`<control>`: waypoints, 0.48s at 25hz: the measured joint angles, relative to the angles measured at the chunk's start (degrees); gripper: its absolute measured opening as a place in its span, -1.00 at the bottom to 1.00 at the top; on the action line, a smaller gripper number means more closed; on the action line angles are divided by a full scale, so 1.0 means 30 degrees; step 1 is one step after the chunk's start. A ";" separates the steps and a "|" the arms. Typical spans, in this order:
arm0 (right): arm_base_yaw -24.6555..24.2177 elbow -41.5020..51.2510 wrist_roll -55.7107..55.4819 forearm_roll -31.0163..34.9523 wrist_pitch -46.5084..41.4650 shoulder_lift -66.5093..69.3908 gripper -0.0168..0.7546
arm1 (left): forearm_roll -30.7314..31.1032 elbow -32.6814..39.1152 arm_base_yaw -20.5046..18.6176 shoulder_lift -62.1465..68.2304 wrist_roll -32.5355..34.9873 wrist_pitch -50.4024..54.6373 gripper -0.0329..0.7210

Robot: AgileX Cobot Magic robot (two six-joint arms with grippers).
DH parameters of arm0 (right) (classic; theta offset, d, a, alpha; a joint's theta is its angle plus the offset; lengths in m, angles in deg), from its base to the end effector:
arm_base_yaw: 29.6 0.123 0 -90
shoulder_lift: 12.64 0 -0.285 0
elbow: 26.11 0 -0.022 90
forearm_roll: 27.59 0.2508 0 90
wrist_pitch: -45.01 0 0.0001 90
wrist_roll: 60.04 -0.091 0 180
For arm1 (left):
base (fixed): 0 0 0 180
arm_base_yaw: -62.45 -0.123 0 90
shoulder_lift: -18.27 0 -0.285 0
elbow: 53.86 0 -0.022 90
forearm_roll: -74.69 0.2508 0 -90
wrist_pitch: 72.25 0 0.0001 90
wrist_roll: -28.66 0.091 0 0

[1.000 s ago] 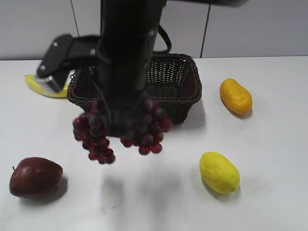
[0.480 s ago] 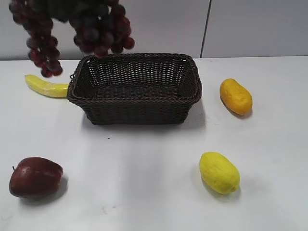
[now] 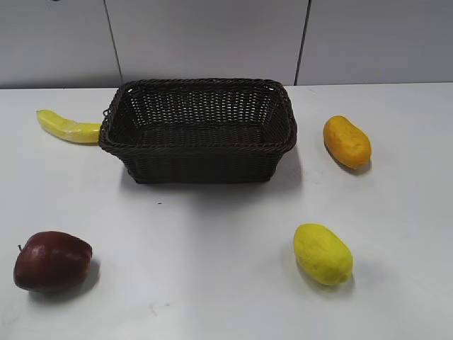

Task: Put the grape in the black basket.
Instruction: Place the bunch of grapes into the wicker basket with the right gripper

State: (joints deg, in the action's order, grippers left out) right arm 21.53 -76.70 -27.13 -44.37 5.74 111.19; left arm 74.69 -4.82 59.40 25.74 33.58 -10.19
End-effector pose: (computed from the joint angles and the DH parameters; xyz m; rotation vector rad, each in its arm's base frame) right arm 0.3115 0.3600 0.4206 -1.3699 1.3705 -0.1194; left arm -0.0057 -0.0003 0.2732 0.0338 2.0703 0.0855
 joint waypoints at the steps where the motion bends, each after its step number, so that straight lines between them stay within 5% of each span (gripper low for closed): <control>1: -0.0202 -0.0016 -0.0156 -0.0313 0.0278 0.0188 -0.07 | 0.0000 0.0000 0.0000 0.0000 0.0000 0.0000 0.39; 12: -0.2417 -0.0016 -0.2903 -0.0991 0.0109 0.3945 -0.08 | 0.0000 0.0000 0.0000 0.0000 0.0000 0.0000 0.39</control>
State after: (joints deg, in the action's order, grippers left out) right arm 14.28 -76.74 -35.84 -47.34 6.07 123.02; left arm 74.69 -4.82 59.40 25.74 33.58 -10.19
